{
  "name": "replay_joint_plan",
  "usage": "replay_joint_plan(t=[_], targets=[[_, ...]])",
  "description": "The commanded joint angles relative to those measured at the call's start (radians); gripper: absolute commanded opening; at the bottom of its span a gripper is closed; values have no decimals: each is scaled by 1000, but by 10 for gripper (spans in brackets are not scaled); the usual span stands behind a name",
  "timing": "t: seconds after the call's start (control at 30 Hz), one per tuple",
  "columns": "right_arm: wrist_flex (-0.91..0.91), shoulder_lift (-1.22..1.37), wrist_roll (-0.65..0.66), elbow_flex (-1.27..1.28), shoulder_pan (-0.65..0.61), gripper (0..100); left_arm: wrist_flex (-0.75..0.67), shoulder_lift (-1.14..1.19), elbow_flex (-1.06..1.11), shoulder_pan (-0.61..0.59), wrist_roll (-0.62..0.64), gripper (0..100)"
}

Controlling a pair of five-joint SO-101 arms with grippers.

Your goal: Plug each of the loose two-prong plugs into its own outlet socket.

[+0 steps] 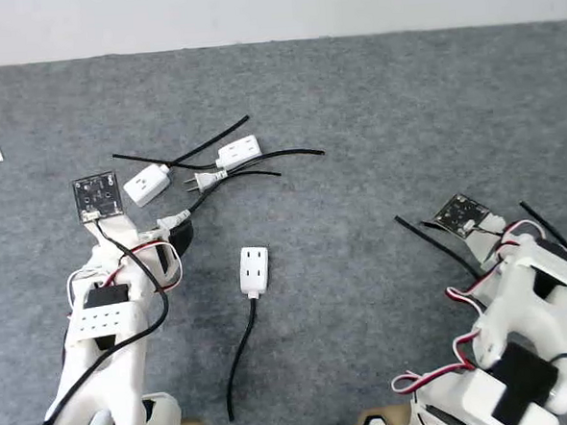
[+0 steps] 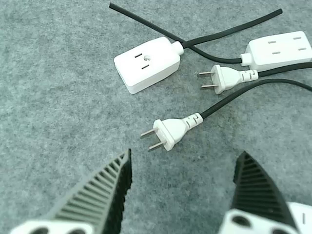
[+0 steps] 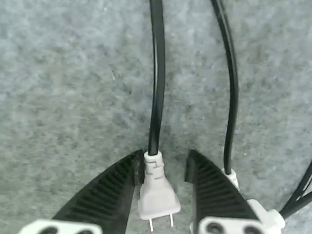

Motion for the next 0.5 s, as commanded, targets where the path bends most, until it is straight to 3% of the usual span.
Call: replay_joint_plan(t=[0.0,0.47], targets=[[-12,-4,-5,-54,-18,40,-25,-5,-15,-2,-9,317],[-10,-4,-2,-52,-21,67,-25,-5,-15,-2,-9,317]])
